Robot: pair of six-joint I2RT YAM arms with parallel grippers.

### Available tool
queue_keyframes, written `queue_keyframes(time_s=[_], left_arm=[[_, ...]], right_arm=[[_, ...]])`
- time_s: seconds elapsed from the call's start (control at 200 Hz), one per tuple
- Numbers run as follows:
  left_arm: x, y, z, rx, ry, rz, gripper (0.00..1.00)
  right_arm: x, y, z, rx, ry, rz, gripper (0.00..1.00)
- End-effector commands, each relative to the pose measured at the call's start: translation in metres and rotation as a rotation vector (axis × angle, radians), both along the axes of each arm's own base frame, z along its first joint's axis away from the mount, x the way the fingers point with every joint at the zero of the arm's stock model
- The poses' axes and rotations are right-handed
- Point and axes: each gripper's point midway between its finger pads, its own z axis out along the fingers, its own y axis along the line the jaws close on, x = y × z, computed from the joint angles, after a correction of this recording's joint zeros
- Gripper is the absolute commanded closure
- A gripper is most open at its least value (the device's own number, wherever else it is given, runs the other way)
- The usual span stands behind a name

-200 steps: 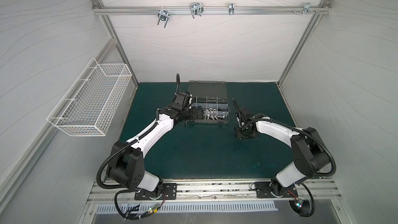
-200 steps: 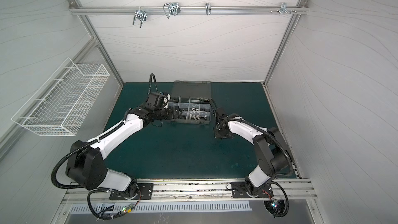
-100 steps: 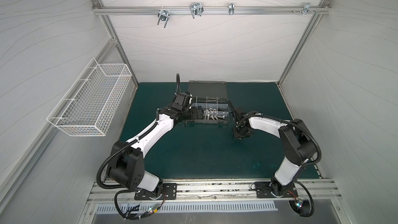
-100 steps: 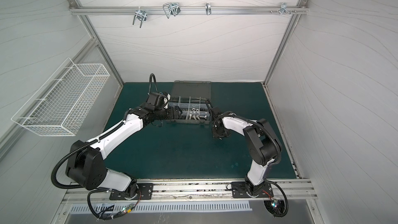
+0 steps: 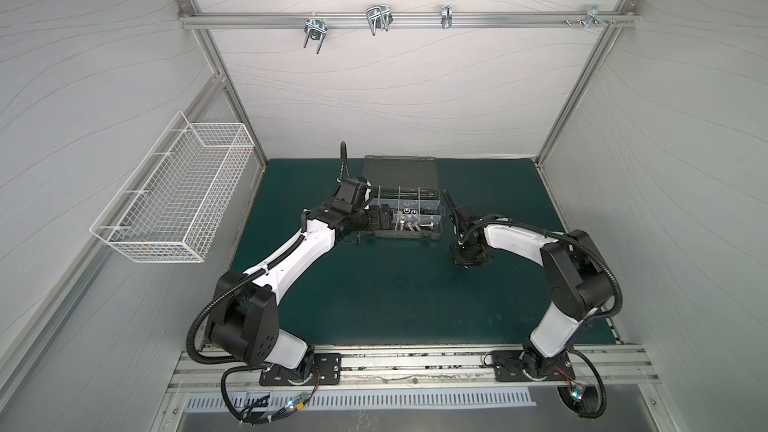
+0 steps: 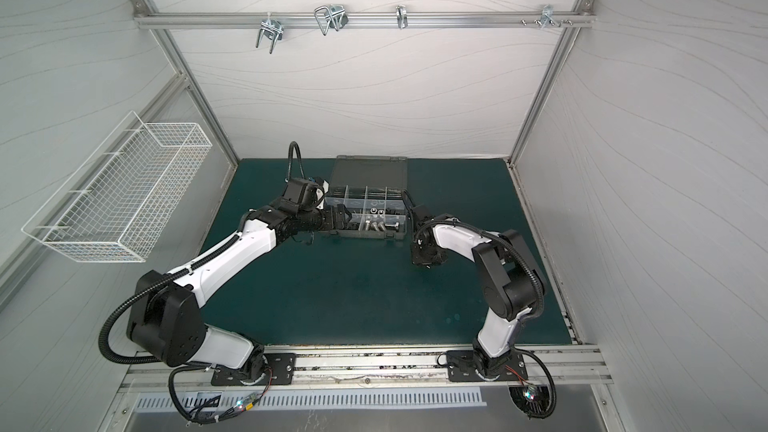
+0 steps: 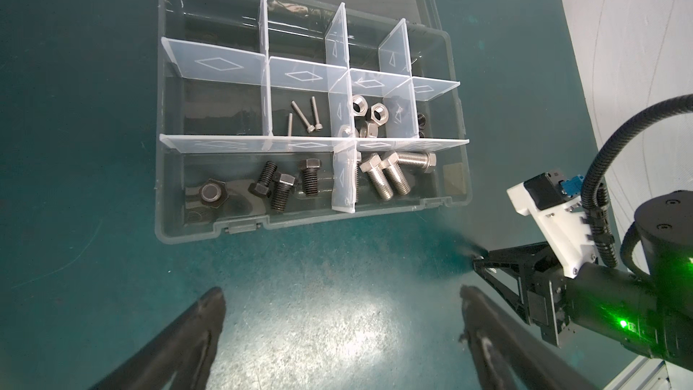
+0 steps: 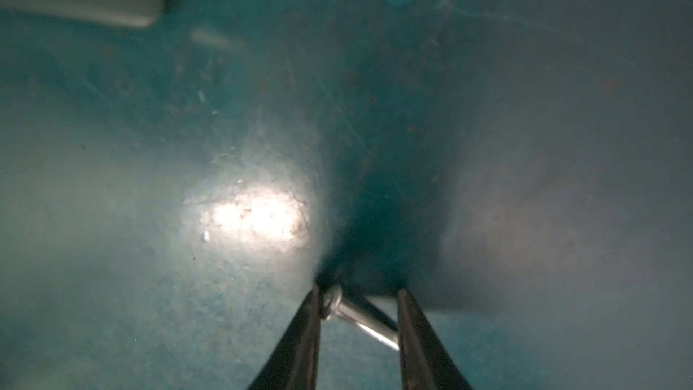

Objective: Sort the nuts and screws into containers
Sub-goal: 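Lower the right gripper and close it on the short screw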

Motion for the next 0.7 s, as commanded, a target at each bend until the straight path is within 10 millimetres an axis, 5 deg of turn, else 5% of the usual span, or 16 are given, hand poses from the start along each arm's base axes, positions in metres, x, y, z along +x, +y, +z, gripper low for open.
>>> queue_keyframes(time_s=[0.0,0.695], left_arm=[[0.002,0.002,0.007,-0.007,-0.025,0.013,0.01],[0.002,0.002,0.009,-0.004,-0.025,0.012,0.01]], right_arm=[[-0.017,-0.007,-0.005,-0.003,0.060,-0.019,0.71],[-0.035,-0.010,-0.005,0.028,0.111,-0.034,0.71]])
